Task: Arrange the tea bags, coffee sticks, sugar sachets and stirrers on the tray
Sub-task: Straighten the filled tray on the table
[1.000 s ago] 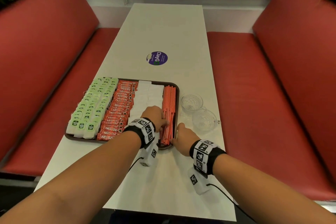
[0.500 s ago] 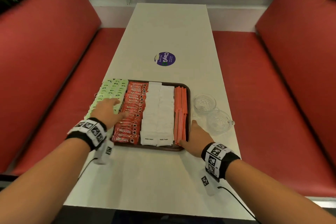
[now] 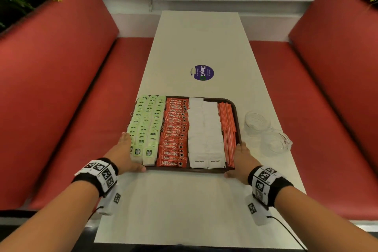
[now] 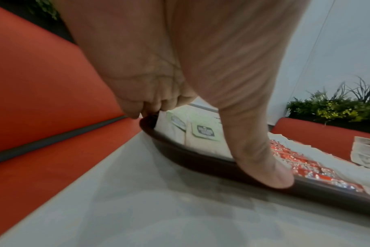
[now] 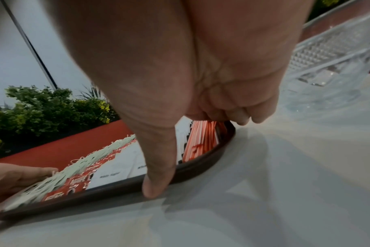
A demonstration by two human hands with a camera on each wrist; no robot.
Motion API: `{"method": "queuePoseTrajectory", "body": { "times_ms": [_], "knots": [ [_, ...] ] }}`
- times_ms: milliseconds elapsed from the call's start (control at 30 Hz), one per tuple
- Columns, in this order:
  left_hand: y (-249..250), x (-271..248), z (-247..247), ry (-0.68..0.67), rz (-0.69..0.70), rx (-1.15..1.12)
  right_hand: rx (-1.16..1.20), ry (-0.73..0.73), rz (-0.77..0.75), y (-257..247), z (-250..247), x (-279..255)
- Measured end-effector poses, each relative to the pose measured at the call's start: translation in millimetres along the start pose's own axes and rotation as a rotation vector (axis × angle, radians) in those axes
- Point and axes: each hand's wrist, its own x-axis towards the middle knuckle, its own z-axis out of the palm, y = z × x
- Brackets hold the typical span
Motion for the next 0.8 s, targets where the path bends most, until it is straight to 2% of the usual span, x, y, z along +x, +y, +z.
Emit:
{"method": "queuePoseTrajectory", "body": {
  "times_ms": [333, 533, 667, 733, 800],
  "knots": [
    [22.6, 43.3, -36.1, 0.034, -0.002, -0.012, 0.018, 0.119, 0.086, -38.7, -33.1, 55.5],
    [29.8, 64.4, -51.6, 0.016, 0.001, 0.035, 0.083, 0.136, 0.12, -44.7, -41.1, 72.9],
    [34.0, 73.1, -53.5, 0.001, -0.025, 0.085, 0.131, 0.147, 0.055, -40.6, -45.0, 66.1],
    [47.4, 71.5, -54.6, 0.039, -0.028, 0.112, 0.136, 0.147, -0.023, -36.6, -51.5, 53.9],
    [73.3, 68.4, -57.0, 0.101, 0.041, 0.102, 0.114, 0.168, -0.127, -30.4, -63.6, 37.9]
  ]
}}
